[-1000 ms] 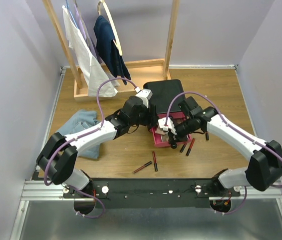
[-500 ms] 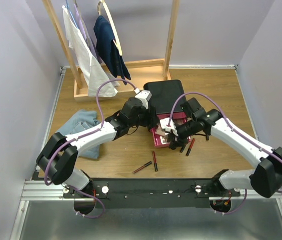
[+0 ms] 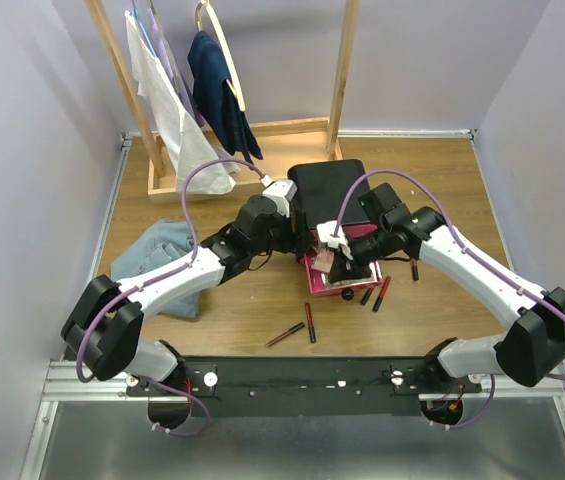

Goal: Organize the makeup
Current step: Open the drawer in the storage box, then close the drawer in the storage box, then open the drawer in the storage box.

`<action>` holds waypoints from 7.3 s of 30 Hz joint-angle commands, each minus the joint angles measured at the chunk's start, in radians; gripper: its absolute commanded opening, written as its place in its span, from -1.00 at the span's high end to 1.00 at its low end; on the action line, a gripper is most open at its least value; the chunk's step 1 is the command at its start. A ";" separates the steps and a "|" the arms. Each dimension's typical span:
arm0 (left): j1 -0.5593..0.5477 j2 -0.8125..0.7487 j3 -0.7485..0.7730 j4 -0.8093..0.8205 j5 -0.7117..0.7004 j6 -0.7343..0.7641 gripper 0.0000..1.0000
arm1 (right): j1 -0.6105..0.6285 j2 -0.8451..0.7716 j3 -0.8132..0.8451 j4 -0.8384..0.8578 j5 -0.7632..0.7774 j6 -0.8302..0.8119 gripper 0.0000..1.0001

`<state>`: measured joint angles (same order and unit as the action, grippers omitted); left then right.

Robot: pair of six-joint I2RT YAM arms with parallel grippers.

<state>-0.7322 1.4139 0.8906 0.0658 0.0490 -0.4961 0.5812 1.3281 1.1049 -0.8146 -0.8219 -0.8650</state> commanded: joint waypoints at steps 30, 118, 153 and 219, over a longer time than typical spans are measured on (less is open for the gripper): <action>0.005 -0.317 -0.097 -0.096 -0.147 0.021 -0.79 | 0.082 -0.073 -0.312 0.359 0.420 0.012 0.58; 0.022 -0.579 -0.436 -0.110 -0.153 -0.440 -0.97 | -0.544 -0.351 -0.422 0.595 0.213 0.826 -0.36; -0.001 -0.520 -0.502 0.046 -0.006 -0.544 -0.97 | -0.698 -0.445 -0.659 0.851 0.055 1.041 -0.47; -0.288 0.402 -0.311 0.893 -0.492 -1.007 -0.41 | -0.715 -0.455 -0.682 0.893 0.029 1.035 -0.58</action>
<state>-1.0149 1.7565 0.5449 0.8516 -0.3161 -1.4414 -0.1265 0.8726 0.4343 0.0593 -0.7765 0.1753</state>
